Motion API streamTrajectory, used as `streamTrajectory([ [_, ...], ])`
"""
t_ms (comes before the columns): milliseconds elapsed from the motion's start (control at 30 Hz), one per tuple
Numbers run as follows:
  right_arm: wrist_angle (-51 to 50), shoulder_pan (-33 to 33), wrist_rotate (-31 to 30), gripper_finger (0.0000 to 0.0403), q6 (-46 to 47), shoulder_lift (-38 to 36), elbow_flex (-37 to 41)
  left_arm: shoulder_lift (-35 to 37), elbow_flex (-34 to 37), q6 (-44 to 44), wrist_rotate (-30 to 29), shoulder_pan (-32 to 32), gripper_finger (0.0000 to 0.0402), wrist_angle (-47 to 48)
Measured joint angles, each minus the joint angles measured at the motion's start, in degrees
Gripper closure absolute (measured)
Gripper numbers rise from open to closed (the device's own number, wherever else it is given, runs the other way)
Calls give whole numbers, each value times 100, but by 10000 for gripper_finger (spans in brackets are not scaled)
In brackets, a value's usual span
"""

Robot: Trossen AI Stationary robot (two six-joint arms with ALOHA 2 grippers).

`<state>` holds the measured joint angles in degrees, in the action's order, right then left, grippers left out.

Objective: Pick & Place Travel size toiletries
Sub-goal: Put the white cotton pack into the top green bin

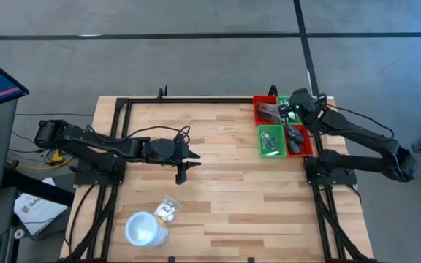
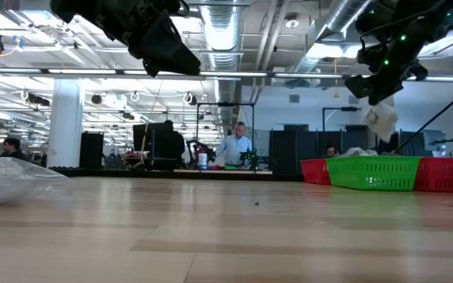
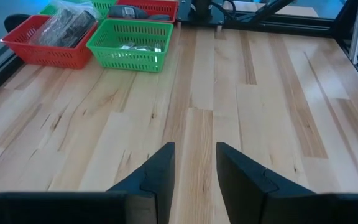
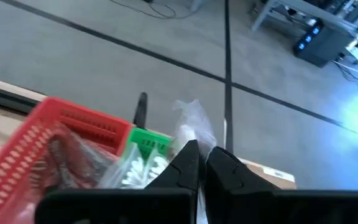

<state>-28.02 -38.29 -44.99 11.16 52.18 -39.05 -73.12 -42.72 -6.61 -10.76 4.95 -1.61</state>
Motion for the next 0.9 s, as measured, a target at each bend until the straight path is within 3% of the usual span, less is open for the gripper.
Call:
streamTrajectory([
  [667,524,-677,-204,403,-275,1595,-2,0,9,-9,-4,0,293,-66],
  [900,744,-784,10,403,-277,2063,-9,0,9,7,-22,0,293,-100],
])
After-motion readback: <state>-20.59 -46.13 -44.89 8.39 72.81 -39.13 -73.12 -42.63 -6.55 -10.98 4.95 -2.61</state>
